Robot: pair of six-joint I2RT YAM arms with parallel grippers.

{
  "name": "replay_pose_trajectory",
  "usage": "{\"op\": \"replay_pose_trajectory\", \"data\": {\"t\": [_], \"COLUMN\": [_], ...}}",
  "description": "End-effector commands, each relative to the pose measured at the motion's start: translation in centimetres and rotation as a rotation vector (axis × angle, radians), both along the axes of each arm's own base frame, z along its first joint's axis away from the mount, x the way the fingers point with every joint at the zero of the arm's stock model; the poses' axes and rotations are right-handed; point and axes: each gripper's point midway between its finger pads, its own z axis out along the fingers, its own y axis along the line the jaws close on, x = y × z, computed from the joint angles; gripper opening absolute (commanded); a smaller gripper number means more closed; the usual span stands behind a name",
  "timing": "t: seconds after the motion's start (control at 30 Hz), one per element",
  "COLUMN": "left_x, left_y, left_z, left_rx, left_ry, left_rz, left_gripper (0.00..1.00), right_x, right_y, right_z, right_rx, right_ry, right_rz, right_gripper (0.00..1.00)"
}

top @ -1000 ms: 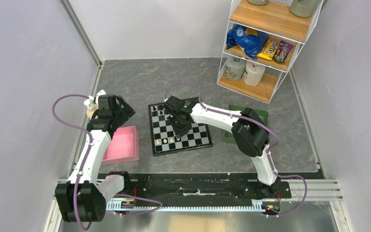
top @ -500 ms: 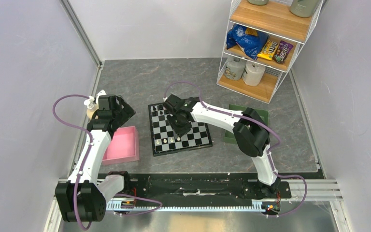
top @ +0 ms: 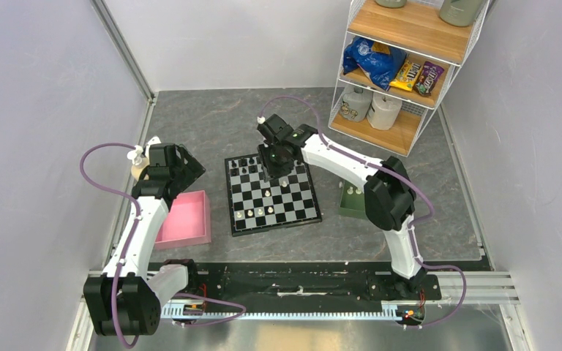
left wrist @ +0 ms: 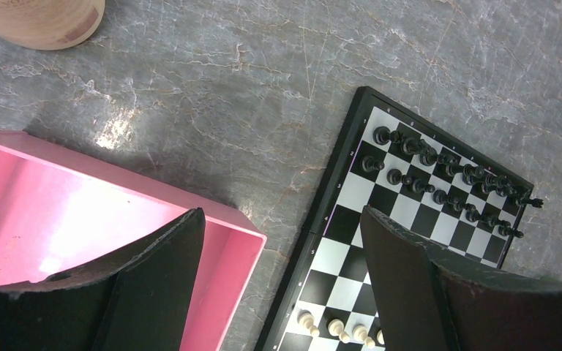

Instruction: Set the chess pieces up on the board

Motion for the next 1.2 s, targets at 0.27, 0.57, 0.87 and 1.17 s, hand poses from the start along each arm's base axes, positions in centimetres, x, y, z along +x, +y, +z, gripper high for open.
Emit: {"op": "replay_pose_trajectory", "data": {"t": [0.27,0.57,0.87,1.17], "left_x": [0.6,0.5,0.5,0.4], "left_y": [0.2,0.3,0.4,0.4], "left_z": [1.0,1.1,1.0,1.0], "left_rx": [0.012,0.015,0.018,0.019], "left_ry": [-0.044,-0.046,-0.042,-0.043], "left_rz": [-0.002,0.001,0.000,0.003], "left_gripper": [0.85,0.85,0.85,0.85], "right_x": [0.0,-0.2,-0.3,-0.6], "right_y": [2.2,2.4,2.2,2.2], "right_z": [-2.1,-3.8,-4.7,-4.6], "right_rx": [-0.027,-0.067,-0.103,-0.108], "right_ry": [0.041,0.065,0.072,0.067], "right_rz": [0.058,0.076,0.073,0.083], "right_gripper": [0.43,0.39,0.33,0.24]}}
